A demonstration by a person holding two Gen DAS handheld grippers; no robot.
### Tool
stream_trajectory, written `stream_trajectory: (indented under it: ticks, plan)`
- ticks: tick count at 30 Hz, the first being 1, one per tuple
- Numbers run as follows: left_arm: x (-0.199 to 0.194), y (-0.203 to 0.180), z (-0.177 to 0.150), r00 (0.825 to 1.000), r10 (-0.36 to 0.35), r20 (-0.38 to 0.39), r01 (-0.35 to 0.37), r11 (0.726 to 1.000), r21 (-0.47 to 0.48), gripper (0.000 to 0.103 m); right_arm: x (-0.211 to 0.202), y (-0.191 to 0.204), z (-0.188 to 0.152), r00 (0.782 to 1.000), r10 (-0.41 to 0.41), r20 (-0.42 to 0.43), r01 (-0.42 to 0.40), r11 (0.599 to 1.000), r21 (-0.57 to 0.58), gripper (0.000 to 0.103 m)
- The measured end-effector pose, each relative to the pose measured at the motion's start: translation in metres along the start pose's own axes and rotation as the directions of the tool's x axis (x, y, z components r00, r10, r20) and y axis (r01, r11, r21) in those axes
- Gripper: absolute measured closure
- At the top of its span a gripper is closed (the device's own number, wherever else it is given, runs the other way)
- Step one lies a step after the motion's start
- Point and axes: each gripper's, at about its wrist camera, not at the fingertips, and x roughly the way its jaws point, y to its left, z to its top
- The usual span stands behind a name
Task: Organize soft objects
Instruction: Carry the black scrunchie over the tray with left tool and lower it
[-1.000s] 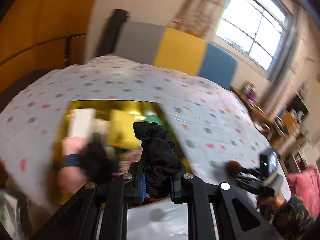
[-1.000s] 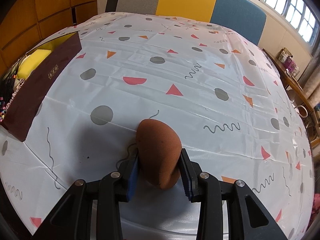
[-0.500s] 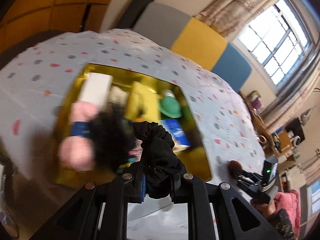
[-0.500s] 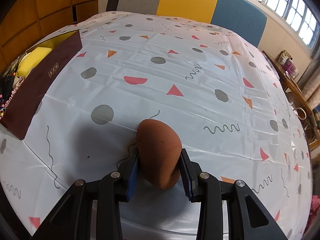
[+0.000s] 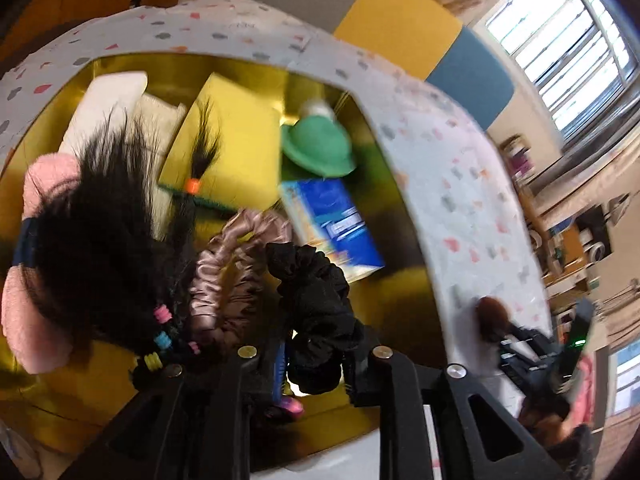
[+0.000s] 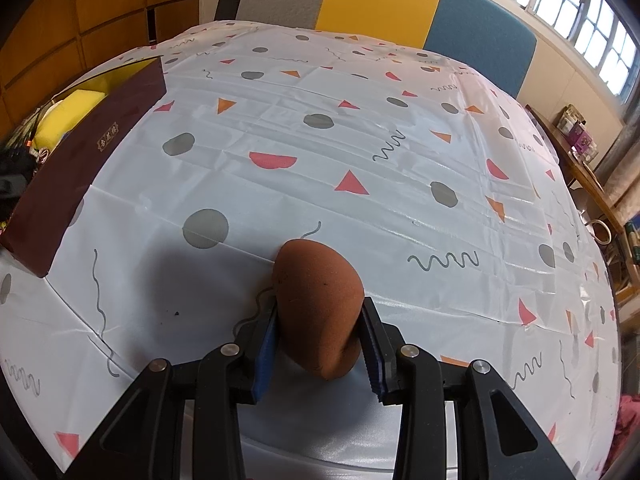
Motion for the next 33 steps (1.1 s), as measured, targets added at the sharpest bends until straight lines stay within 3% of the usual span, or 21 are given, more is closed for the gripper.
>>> stream_trajectory:
  ticks: [2,4,19,25,33]
  plan:
    - [0.003,0.001,-0.001,1.000,0.018,-0.010,-0.018,1.000,0.010,0.077,0.000,0.000,0.000,1.000,0.000,0.000,0.000,1.000,-0.001,0.064]
    - [0.001,-0.003,-0.002,0.999,0.040,-0.004,-0.040,0.998,0.038,0.067,0.000,0.000,0.000,1.000,0.000,0.000,0.000,1.000,-0.001,0.064]
    - [-0.021,-0.014,-0.015,0.993,0.102,0.059,-0.110,0.983,0.149,0.066,0.000,0.001,0.000,1.000,-0.015,-0.001,0.015,1.000,-0.015,0.064]
    - [-0.028,-0.023,-0.015,0.991,0.106,0.087,-0.121,0.975,0.188,0.053,-0.001,0.002,0.000,1.000,-0.018,-0.002,0.017,1.000,-0.019,0.063]
    - [-0.053,-0.022,-0.028,0.976,0.147,0.160,-0.177,0.966,0.190,0.053,-0.001,0.001,0.000,1.000,-0.018,-0.002,0.018,1.000,-0.021,0.063]
